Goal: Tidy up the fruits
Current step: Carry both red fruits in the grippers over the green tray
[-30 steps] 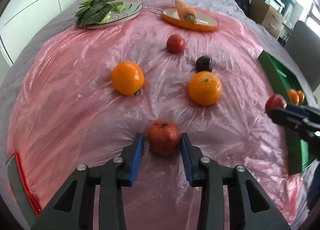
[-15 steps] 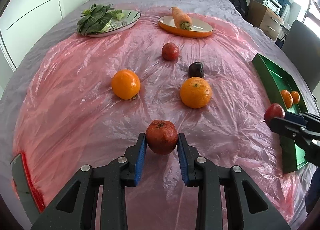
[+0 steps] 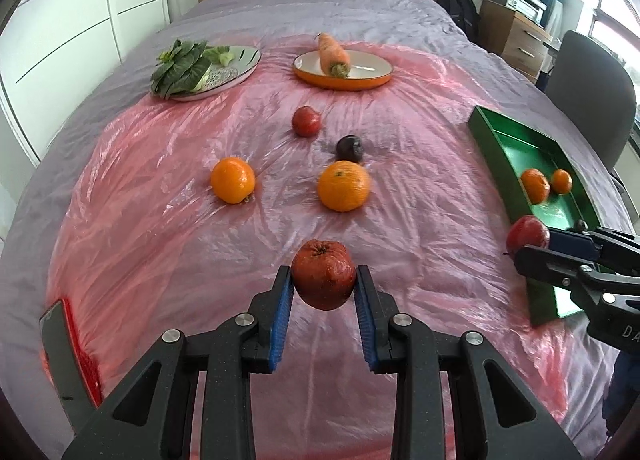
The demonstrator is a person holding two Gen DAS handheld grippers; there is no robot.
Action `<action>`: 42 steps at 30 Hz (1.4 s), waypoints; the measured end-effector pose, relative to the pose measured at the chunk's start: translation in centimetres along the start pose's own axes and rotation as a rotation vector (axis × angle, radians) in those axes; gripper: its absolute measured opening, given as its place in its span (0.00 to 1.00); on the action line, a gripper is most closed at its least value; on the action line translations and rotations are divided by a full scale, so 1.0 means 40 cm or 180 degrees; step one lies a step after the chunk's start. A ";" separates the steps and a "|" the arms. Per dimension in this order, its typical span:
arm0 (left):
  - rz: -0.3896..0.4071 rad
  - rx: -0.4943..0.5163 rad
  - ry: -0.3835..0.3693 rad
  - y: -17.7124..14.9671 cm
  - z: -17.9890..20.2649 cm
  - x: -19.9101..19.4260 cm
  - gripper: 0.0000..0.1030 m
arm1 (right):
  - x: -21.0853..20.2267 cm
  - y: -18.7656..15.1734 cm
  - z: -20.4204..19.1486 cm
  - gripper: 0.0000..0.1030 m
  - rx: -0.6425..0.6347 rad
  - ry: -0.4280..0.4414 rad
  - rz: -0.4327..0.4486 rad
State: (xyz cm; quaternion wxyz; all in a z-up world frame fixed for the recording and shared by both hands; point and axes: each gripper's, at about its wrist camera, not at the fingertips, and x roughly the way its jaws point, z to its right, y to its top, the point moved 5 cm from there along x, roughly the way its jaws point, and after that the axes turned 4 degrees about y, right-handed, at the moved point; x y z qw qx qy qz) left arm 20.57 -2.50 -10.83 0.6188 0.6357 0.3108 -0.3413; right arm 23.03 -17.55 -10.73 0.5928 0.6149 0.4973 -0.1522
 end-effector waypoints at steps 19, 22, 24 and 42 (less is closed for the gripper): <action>0.0229 0.0194 -0.0019 -0.004 0.103 -0.140 0.25 | -0.121 -0.079 -0.001 0.37 0.0073 -0.0043 0.0093; 0.0257 0.0243 -0.0043 0.001 0.128 -0.154 0.25 | -0.141 -0.092 0.013 0.37 0.0114 -0.0059 0.0118; 0.0270 0.0279 -0.0061 0.004 0.148 -0.161 0.25 | -0.150 -0.099 0.024 0.38 0.0141 -0.0070 0.0127; 0.0230 0.0536 -0.0101 -0.005 0.285 -0.169 0.25 | -0.233 -0.177 0.165 0.37 0.0459 -0.0173 0.0226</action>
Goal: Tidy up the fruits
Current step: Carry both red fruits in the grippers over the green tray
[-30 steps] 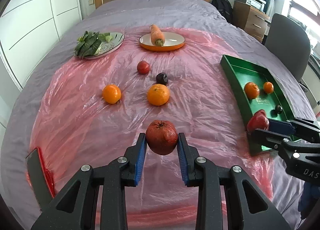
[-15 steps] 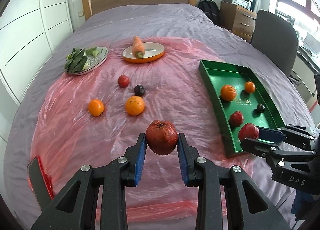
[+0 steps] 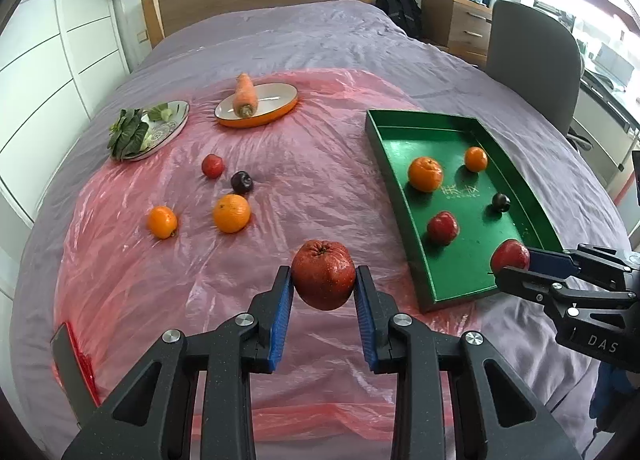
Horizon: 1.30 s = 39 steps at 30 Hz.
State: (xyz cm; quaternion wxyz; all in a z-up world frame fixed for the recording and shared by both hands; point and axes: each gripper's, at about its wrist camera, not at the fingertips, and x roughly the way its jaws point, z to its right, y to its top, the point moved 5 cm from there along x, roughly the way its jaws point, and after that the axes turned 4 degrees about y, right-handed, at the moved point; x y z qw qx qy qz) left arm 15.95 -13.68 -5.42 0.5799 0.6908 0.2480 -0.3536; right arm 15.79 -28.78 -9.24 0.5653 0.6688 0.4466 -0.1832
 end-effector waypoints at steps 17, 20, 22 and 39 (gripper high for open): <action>-0.0104 0.0345 -0.0287 0.027 0.204 0.027 0.26 | -0.060 -0.037 0.193 0.37 0.0347 -0.0188 0.0119; -0.0149 0.0430 -0.0368 0.031 0.257 0.041 0.26 | -0.059 -0.036 0.230 0.37 0.0393 -0.0221 0.0127; -0.0167 0.0479 -0.0404 0.031 0.284 0.050 0.26 | -0.056 -0.036 0.251 0.37 0.0406 -0.0245 0.0124; -0.0450 0.0746 -0.0566 0.027 0.432 0.173 0.26 | 0.027 -0.038 0.345 0.38 0.0417 -0.0272 0.0007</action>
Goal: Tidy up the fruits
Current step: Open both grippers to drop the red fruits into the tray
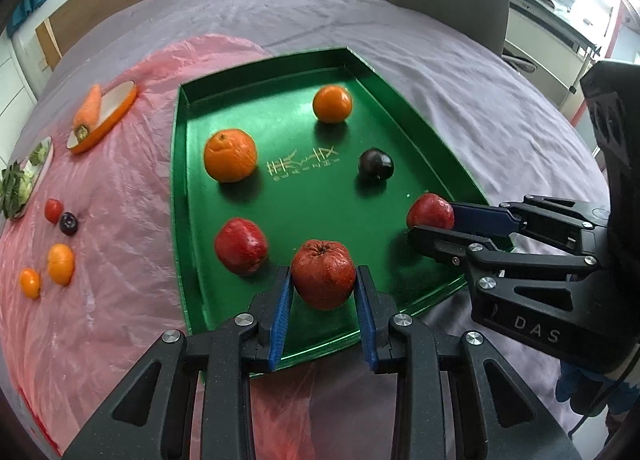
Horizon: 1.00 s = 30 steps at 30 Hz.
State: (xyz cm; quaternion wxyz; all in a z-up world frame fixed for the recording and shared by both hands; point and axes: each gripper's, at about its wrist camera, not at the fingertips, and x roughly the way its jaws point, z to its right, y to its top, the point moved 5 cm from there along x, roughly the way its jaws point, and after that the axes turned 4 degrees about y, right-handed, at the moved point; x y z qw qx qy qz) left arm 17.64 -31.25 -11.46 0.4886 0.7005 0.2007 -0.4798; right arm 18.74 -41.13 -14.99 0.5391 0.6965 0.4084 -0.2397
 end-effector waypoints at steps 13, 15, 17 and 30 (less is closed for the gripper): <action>-0.0161 -0.0065 -0.0002 -0.012 0.000 0.050 0.26 | 0.022 -0.012 0.001 0.38 -0.0068 -0.0030 -0.0011; -0.0176 -0.0076 -0.0003 -0.013 -0.002 0.052 0.26 | 0.022 -0.012 0.001 0.38 -0.0062 -0.0031 -0.0012; -0.0177 -0.0088 0.0008 -0.011 -0.007 0.054 0.32 | 0.023 -0.011 0.001 0.38 -0.0060 -0.0041 -0.0012; -0.0106 -0.0148 0.0032 -0.015 -0.026 0.016 0.40 | 0.002 -0.015 0.001 0.65 0.0035 -0.0105 0.0024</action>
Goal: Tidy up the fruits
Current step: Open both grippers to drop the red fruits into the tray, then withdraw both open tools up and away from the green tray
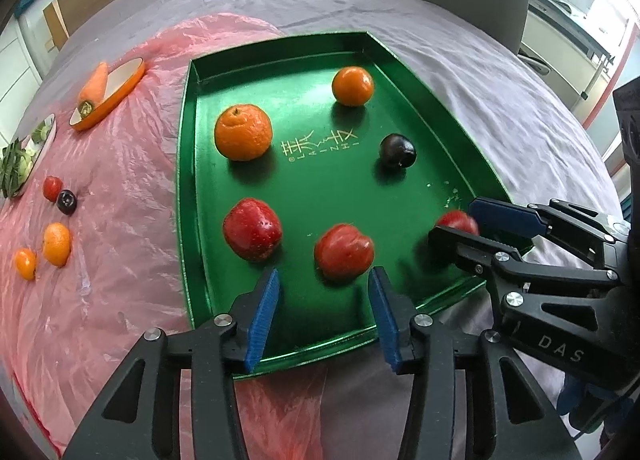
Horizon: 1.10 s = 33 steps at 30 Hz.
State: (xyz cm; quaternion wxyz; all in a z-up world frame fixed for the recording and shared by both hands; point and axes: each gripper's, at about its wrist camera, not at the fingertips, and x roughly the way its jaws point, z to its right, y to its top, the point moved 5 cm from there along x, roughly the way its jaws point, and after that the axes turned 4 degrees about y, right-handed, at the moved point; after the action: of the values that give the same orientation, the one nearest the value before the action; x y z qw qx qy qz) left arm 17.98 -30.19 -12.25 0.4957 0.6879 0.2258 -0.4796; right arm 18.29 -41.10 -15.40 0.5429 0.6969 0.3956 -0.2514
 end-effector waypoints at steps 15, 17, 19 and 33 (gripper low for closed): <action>0.0337 -0.0220 0.0167 -0.048 -0.085 -0.124 0.44 | -0.077 -0.005 -0.078 0.69 -0.0038 -0.0004 0.0090; 0.0376 -0.0251 0.0212 -0.067 -0.103 -0.142 0.44 | -0.087 -0.014 -0.100 0.69 -0.0073 -0.0003 0.0087; 0.0393 -0.0279 0.0239 -0.091 -0.121 -0.158 0.44 | -0.095 -0.023 -0.121 0.70 -0.0094 0.0004 0.0082; 0.0391 -0.0396 0.0403 -0.200 -0.211 -0.257 0.44 | -0.135 -0.101 -0.288 0.77 -0.0305 0.0083 0.0037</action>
State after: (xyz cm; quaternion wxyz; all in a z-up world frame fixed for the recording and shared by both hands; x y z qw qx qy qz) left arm 10.85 -17.65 -6.47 0.5507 0.6973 0.2434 -0.3890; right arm 11.02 -31.19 -10.15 0.5719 0.6755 0.4102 -0.2198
